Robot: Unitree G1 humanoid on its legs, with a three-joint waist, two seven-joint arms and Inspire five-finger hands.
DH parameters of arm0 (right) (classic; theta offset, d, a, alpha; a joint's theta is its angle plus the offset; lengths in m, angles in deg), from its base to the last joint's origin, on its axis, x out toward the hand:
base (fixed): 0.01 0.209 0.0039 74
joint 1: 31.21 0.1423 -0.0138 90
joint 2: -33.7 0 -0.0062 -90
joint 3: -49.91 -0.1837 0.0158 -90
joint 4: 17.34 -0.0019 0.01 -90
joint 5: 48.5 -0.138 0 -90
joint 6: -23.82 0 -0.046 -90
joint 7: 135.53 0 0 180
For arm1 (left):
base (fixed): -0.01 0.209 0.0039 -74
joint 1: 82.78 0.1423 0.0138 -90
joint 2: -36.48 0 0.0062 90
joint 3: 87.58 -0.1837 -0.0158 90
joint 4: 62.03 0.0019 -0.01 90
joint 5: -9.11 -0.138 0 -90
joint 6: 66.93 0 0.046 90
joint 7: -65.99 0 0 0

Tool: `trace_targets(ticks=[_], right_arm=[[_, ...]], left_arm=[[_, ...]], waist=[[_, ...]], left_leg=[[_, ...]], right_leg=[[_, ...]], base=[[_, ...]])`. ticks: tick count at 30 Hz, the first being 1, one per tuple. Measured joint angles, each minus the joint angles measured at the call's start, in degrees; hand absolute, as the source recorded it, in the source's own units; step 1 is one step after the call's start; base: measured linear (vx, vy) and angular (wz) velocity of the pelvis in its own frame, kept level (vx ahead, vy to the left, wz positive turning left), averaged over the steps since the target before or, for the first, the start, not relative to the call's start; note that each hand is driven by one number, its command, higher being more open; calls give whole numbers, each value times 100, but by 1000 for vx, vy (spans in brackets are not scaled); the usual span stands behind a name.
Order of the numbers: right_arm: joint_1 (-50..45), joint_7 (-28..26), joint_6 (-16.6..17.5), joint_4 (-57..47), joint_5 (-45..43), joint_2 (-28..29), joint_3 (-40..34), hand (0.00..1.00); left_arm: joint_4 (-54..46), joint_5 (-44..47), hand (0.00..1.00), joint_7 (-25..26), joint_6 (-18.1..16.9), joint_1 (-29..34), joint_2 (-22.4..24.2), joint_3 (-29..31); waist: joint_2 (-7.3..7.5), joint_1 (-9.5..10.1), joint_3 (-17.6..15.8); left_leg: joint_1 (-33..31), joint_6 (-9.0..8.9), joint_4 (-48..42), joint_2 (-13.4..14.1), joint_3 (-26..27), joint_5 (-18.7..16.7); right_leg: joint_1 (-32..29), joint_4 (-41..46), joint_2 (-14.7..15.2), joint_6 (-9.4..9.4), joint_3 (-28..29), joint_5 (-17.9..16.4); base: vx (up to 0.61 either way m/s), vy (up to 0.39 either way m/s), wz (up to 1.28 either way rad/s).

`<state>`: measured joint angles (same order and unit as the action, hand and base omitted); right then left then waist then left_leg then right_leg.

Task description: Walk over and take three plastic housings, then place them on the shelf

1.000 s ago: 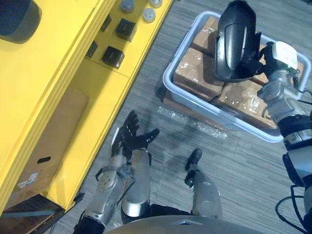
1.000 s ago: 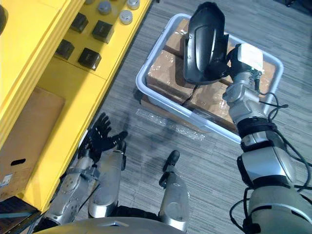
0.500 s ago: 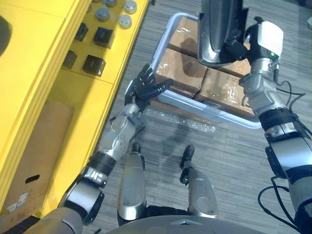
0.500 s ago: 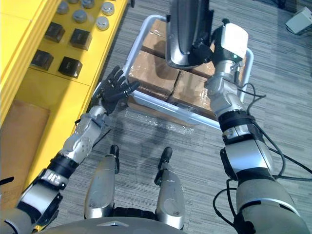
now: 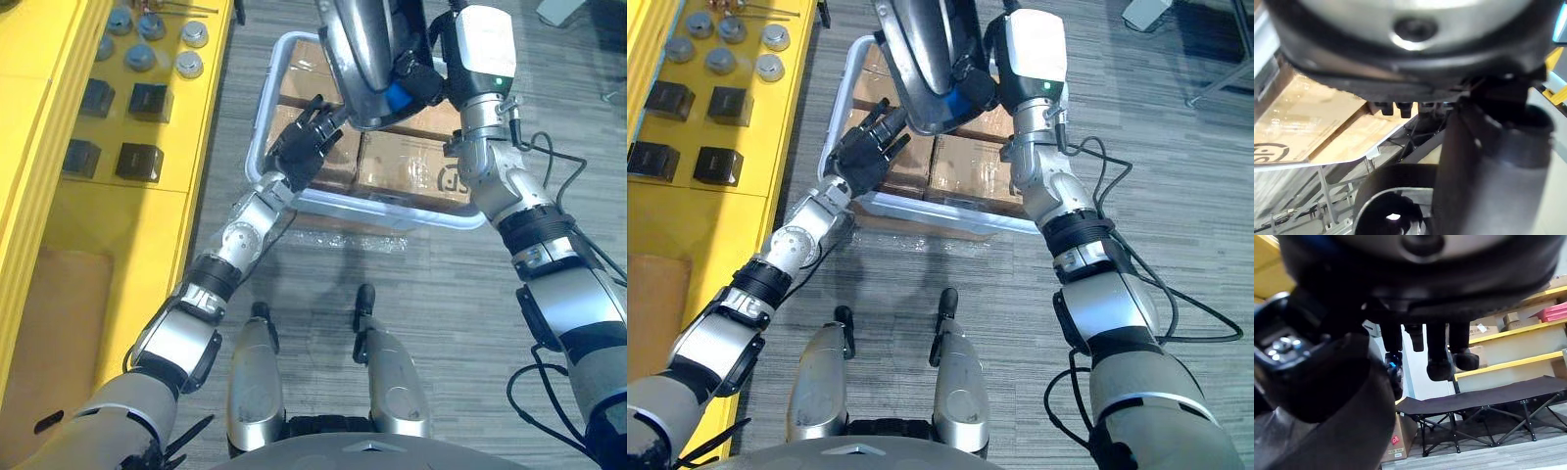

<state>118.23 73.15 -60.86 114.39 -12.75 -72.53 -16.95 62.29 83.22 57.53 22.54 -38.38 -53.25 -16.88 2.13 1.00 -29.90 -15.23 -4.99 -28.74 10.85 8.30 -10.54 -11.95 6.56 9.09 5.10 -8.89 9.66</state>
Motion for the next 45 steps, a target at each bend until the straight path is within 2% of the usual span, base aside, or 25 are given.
trace_targets(ticks=[6,11,16,17,26,32,35,38,40,42,43,45], right_arm=[[-375,-5,184,-300,62,134,1,0],[-977,-36,542,-818,221,189,62,0],[-1211,-62,582,-1102,221,286,42,0],[-1284,-66,637,-1178,221,290,42,0],[-1868,-124,623,-1554,214,458,-202,0],[-2471,-101,626,-2077,231,614,-238,0],[-2900,-107,622,-2268,230,780,-247,0],[-3362,-98,625,-2561,230,823,-247,0],[-3547,-65,628,-2706,230,824,-252,0],[-3833,-61,636,-2966,229,823,-283,0],[-3923,-52,639,-3089,229,825,-292,100],[-4186,-29,665,-3374,227,828,-312,100]], left_arm=[[12,79,100,-197,-263,-13,-5,96],[11,60,100,-263,-433,-111,-10,167],[33,-53,100,-246,-476,-111,-77,161],[67,-62,0,-226,-476,-110,-70,149],[146,-711,0,49,-567,-48,-48,93],[146,-1186,0,116,-737,421,15,99],[67,-1407,0,97,-1024,818,56,29],[-260,-1576,0,140,-1196,1321,155,-6],[-549,-1650,0,248,-1220,1582,190,3],[-948,-1820,0,335,-1214,1947,250,49],[-1107,-1865,0,337,-1204,2062,251,81],[-1504,-2026,0,348,-1191,2387,253,139]], waist=[[1,-95,0],[26,-109,6],[99,-125,24],[100,-126,24],[129,-128,39],[348,-182,178],[418,-211,383],[374,-220,642],[331,-230,677],[232,-243,828],[206,-243,843],[115,-243,951]], left_leg=[[125,-24,16,35,68,-16],[284,-45,51,64,98,-49],[404,-51,145,76,182,-50],[448,-55,176,75,216,-47],[809,-85,389,73,328,-63],[1074,-111,568,67,385,-82],[1178,-122,722,39,413,-75],[1202,-141,871,7,425,-46],[1329,-152,1010,-13,420,-5],[1440,-158,1182,-37,424,36],[1488,-152,1229,-44,429,49],[1592,-147,1352,-58,435,85]], right_leg=[[57,1,-30,-1,57,-1],[224,-71,-61,-5,83,-7],[273,-116,-74,-13,137,-11],[311,-169,-75,-4,148,7],[562,-302,-105,-1,219,15],[819,-497,-131,-10,224,6],[913,-640,-128,-3,214,10],[924,-769,-120,1,193,13],[1012,-803,-116,1,166,13],[1061,-844,-114,1,136,13],[1099,-863,-114,1,132,13],[1150,-879,-115,-1,121,11]], base=[[9,33,-6],[-19,38,-3],[2,24,-7],[44,33,-8],[58,32,-5],[40,11,-3],[76,11,0],[110,9,2],[114,10,5],[83,12,2],[54,11,0],[54,10,1]])
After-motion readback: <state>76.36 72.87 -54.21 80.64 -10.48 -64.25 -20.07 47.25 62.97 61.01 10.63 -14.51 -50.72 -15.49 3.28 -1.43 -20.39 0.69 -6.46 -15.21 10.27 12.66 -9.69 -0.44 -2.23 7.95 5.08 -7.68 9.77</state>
